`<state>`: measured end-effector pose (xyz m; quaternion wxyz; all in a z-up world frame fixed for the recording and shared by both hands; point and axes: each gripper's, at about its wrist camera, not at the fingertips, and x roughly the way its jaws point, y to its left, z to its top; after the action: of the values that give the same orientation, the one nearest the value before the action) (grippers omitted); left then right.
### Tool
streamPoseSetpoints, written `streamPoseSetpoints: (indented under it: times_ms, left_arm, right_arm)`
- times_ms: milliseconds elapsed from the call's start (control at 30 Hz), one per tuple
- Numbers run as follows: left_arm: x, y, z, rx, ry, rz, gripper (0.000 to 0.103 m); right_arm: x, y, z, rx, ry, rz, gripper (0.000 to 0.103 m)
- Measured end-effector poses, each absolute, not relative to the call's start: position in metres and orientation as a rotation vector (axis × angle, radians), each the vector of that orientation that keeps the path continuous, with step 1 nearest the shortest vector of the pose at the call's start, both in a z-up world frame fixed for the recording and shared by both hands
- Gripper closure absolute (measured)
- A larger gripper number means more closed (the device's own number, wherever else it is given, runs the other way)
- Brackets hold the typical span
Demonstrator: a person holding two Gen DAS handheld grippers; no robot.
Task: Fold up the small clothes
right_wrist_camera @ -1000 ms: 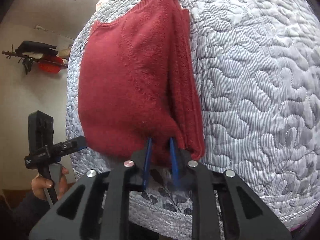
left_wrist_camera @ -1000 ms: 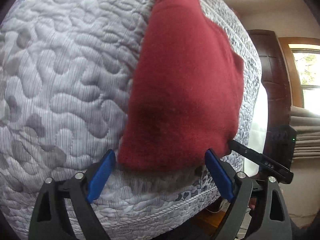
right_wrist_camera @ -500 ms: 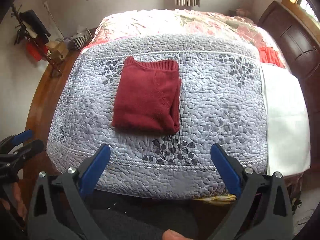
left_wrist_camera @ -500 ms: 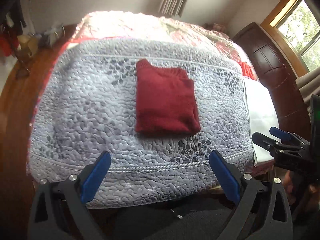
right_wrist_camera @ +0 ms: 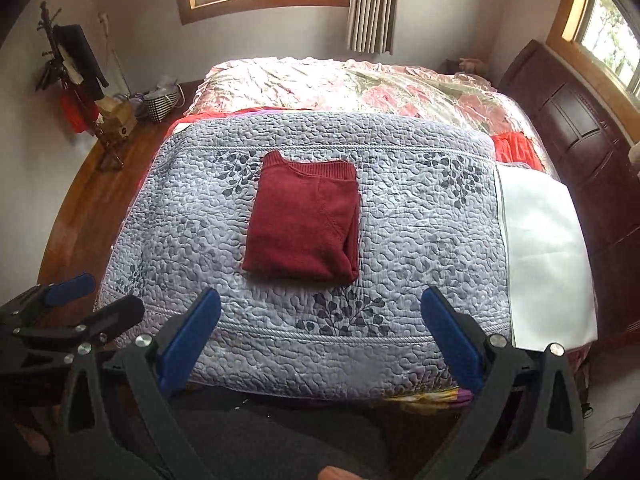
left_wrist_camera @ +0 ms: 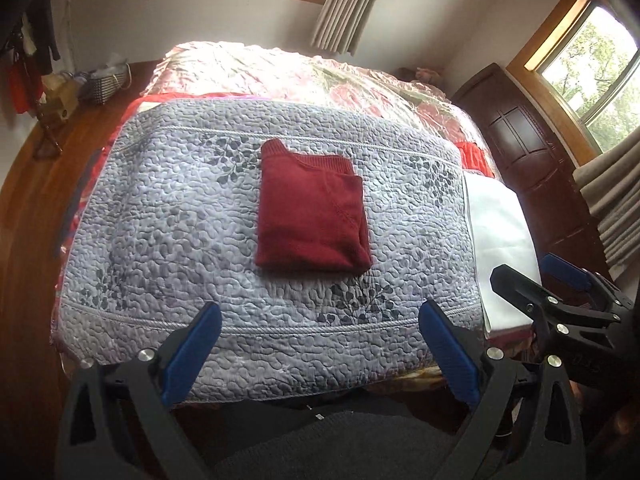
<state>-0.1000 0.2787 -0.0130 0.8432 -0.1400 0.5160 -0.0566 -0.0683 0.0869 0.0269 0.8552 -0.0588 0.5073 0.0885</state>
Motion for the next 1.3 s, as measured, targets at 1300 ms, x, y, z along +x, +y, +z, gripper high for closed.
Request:
streamPoseSetpoints:
  times_ms: [1300]
  left_arm:
    - [-0.094, 0.278, 0.0, -0.23, 1.077, -0.129, 0.004]
  right_arm:
    - [-0.066, 0.084, 0.022, -0.053, 1.079, 0.114, 0.004]
